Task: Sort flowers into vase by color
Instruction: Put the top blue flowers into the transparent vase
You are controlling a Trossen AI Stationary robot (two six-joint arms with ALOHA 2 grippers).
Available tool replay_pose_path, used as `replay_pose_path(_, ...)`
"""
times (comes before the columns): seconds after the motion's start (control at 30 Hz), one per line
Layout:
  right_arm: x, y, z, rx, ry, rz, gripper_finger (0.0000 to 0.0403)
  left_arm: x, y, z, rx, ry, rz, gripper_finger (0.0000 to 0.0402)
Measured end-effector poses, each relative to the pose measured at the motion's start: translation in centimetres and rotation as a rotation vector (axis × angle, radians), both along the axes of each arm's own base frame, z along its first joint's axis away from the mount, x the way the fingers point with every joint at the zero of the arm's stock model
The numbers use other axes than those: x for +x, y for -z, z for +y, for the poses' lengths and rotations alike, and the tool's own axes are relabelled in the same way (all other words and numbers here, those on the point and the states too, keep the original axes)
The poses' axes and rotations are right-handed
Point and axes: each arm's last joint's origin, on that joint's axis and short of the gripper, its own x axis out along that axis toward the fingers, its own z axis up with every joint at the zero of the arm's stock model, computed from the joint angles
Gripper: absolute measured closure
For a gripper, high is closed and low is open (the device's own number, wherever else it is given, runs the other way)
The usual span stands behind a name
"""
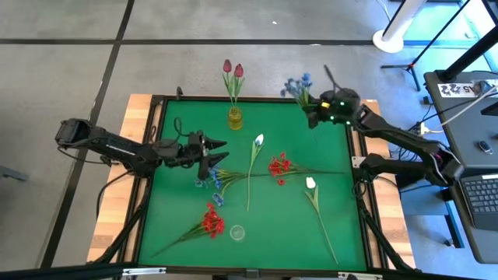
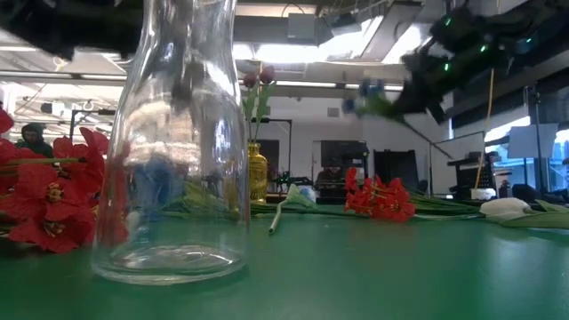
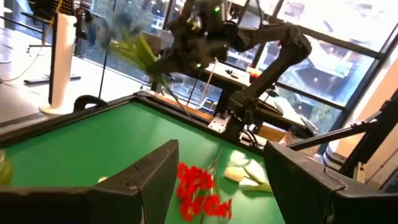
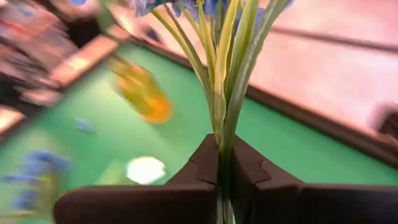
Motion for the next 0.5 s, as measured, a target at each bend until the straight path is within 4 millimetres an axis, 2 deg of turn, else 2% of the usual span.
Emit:
replay_pose_path(0.13,1.1,-2.6,2.3,-0.108,-0.144,-0.181,0.0394,1.6,-2.7,0.2,0.037,0.004,0.092,0.0170)
replay_pose_path(0.3,3.1,-4.8,5.8,-0.222,-0.300,-0.371,0.0394,2.5,-6.4,0.3,0.083,0.022,0.023,0.0170)
replay_pose_path(0.4,4.0,-5.5,7.7,-0.285,-0.347,-0.445,0.0396,2.7,-7.5,0.5,0.074,0.069,-0.017,0.0170)
replay_pose_path(0.5,4.9,-5.7,9.2,-0.309,-0.367,-0.480,0.0394,3.2,-7.5,0.5,0.052,0.077,-0.046,0.0170)
